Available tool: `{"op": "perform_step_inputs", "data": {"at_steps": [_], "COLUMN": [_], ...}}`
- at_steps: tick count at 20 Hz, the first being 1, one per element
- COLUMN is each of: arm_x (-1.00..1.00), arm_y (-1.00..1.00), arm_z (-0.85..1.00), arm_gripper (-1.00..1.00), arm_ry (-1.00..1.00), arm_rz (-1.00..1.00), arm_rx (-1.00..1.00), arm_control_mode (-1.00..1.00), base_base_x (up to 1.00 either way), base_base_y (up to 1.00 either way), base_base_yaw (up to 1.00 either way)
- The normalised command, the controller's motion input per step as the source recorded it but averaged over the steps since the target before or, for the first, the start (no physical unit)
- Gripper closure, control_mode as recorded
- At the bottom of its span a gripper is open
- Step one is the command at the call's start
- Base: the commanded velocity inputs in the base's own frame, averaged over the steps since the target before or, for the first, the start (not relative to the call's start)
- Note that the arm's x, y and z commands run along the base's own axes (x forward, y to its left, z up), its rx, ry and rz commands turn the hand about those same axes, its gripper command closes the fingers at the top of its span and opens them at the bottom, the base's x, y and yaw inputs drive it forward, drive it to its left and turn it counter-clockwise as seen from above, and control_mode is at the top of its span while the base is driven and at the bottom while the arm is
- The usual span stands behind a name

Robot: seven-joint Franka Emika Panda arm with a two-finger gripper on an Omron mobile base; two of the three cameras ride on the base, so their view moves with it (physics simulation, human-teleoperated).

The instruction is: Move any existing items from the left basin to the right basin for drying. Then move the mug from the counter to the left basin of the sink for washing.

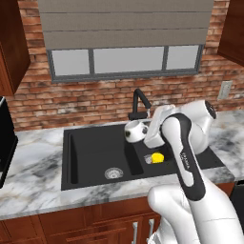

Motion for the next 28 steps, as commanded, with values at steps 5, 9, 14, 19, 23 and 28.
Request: {"op": "perform_step_inputs", "data": {"at_steps": [5, 9, 14, 19, 23, 28], "arm_x": [0.33, 0.35, 0.36, 0.36, 0.32, 0.22], "arm_y": [0.26, 0.31, 0.41, 0.5, 0.52, 0.44], "arm_z": [-0.47, -0.45, -0.36, -0.27, -0.25, -0.2], "arm_gripper": [1.0, 1.0, 1.0, 1.0, 1.0, 1.0], "arm_ry": [0.0, 0.0, 0.0, 0.0, 0.0, 0.0], "arm_rz": [0.02, 0.0, -0.06, -0.25, -0.35, -0.39], "arm_rx": [-0.01, 0.0, 0.0, 0.0, 0.0, 0.0], "arm_control_mode": [-1.0, -1.0, -1.0, -1.0, -1.0, -1.0], "base_base_x": [0.0, 0.0, 0.0, 0.0, 0.0, 0.0], "base_base_y": [0.0, 0.0, 0.0, 0.0, 0.0, 0.0], "base_base_yaw": [0.0, 0.0, 0.0, 0.0, 0.0, 0.0]}}
